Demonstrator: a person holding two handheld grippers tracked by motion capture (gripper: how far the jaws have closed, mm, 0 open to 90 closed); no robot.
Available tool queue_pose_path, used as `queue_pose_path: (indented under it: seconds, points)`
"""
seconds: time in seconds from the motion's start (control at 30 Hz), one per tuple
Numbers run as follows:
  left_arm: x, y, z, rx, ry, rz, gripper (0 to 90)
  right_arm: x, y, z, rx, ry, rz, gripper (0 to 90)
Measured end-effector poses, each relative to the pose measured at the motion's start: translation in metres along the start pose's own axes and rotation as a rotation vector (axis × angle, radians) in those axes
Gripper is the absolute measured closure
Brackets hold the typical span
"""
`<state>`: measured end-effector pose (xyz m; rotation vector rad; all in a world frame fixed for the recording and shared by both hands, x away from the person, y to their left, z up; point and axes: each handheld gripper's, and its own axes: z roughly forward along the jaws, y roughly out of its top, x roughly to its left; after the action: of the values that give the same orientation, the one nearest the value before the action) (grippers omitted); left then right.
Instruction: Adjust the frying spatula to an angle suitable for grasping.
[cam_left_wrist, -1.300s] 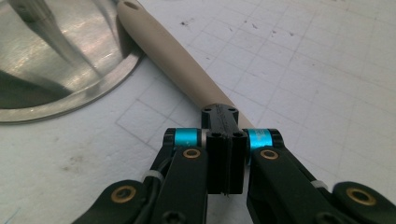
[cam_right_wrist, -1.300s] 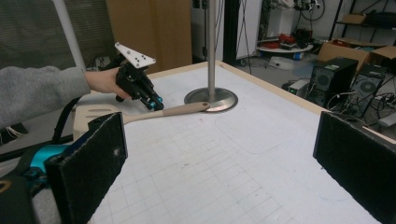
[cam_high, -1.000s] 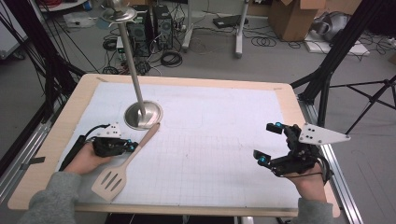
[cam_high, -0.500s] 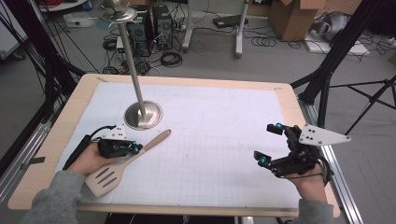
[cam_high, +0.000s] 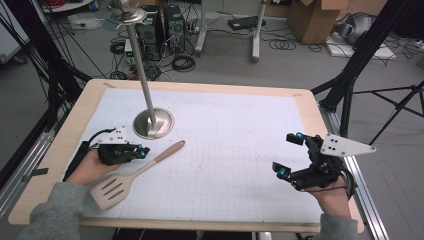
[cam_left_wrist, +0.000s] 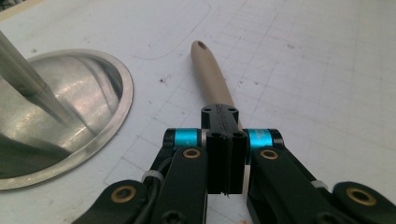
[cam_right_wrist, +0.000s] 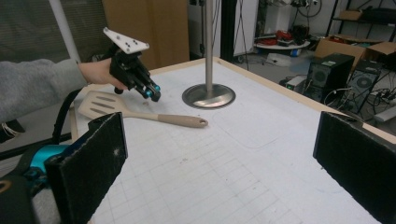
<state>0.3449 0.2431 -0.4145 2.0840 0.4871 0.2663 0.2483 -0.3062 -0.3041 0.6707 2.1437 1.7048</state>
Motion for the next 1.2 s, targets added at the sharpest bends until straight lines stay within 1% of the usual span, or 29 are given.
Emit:
queue_pose_path:
  seconds: [0.03, 0.07, 0.1, 0.2, 0.4, 0.43, 0.47, 0.5, 0.53, 0.6, 0.63, 0.67, 0.7, 0.77, 0.8, 0.9, 0.93, 0.97, 1.0, 1.03, 1.07, 1.1, 1.13, 1.2]
  points:
    - [0.0, 0.0, 0.0, 0.0, 0.0, 0.0, 89.5, 0.0, 0.0, 0.0, 0.0, 0.0, 0.0, 1.8]
    - [-0.002, 0.001, -0.001, 0.005, -0.011, -0.001, 89.5, -0.001, 0.0, 0.001, 0.0, 0.001, -0.003, 1.8]
    - [-0.007, 0.002, -0.001, 0.02, -0.019, 0.016, 89.5, 0.0, 0.0, 0.001, 0.001, 0.002, 0.0, 1.8]
    - [-0.015, 0.004, 0.0, 0.032, -0.034, 0.038, 89.5, 0.0, 0.0, 0.002, 0.003, 0.004, -0.002, 1.8]
    - [-0.026, 0.013, 0.002, 0.046, -0.037, 0.057, 89.5, -0.001, -0.001, 0.002, 0.003, 0.006, 0.0, 1.8]
    - [-0.026, 0.013, 0.002, 0.046, -0.037, 0.057, 89.5, -0.001, -0.001, 0.002, 0.003, 0.006, 0.0, 1.8]
    - [-0.029, 0.017, 0.003, 0.05, -0.028, 0.059, 89.5, -0.001, -0.001, 0.001, 0.001, 0.006, 0.005, 1.8]
    - [-0.029, 0.017, 0.003, 0.05, -0.028, 0.059, 89.5, -0.001, -0.001, 0.001, 0.001, 0.006, 0.005, 1.8]
    - [-0.03, 0.021, 0.007, 0.056, -0.017, 0.04, 89.5, -0.001, -0.001, 0.001, 0.0, 0.006, 0.006, 1.8]
    - [-0.031, 0.025, 0.013, 0.072, 0.007, 0.027, 89.5, -0.001, -0.001, 0.001, 0.001, 0.007, 0.0, 1.8]
    - [-0.031, 0.025, 0.013, 0.072, 0.007, 0.027, 89.5, -0.001, -0.001, 0.001, 0.001, 0.007, 0.0, 1.8]
    - [-0.031, 0.029, 0.021, 0.094, 0.034, 0.006, 89.5, -0.001, -0.001, 0.002, 0.001, 0.006, 0.003, 1.8]
    - [-0.031, 0.031, 0.024, 0.098, 0.044, 0.0, 89.5, 0.0, -0.001, 0.002, 0.001, 0.006, 0.003, 1.8]
    - [-0.03, 0.032, 0.027, 0.101, 0.045, -0.004, 89.5, 0.0, -0.001, 0.002, 0.001, 0.005, 0.004, 1.8]
    - [-0.028, 0.034, 0.033, 0.099, 0.05, -0.009, 89.5, 0.0, -0.001, 0.002, 0.0, 0.007, 0.005, 1.8]
    - [-0.026, 0.035, 0.037, 0.099, 0.053, -0.008, 89.5, 0.0, -0.001, 0.002, 0.003, 0.008, 0.002, 1.8]
    - [-0.023, 0.034, 0.041, 0.114, 0.07, -0.017, 89.5, 0.0, -0.001, 0.002, 0.003, 0.009, 0.006, 1.8]
    - [-0.023, 0.034, 0.041, 0.114, 0.07, -0.017, 89.5, 0.0, -0.001, 0.002, 0.003, 0.009, 0.006, 1.8]
    - [-0.02, 0.032, 0.046, 0.129, 0.079, -0.031, 89.5, 0.0, -0.001, 0.002, 0.002, 0.01, 0.002, 1.8]
    - [-0.02, 0.032, 0.046, 0.129, 0.079, -0.031, 89.5, 0.0, -0.001, 0.002, 0.004, 0.01, 0.004, 1.8]
    - [-0.017, 0.03, 0.051, 0.152, 0.103, -0.033, 89.5, 0.0, -0.001, 0.002, 0.004, 0.01, 0.003, 1.8]
    - [-0.017, 0.03, 0.051, 0.152, 0.103, -0.033, 89.5, 0.0, -0.001, 0.002, 0.005, 0.013, 0.004, 1.8]
    - [-0.016, 0.029, 0.053, 0.164, 0.104, -0.043, 89.5, 0.0, -0.001, 0.002, 0.005, 0.013, 0.004, 1.8]
    - [-0.015, 0.027, 0.057, 0.176, 0.112, -0.038, 89.5, 0.001, -0.001, 0.001, 0.002, 0.012, 0.001, 1.8]
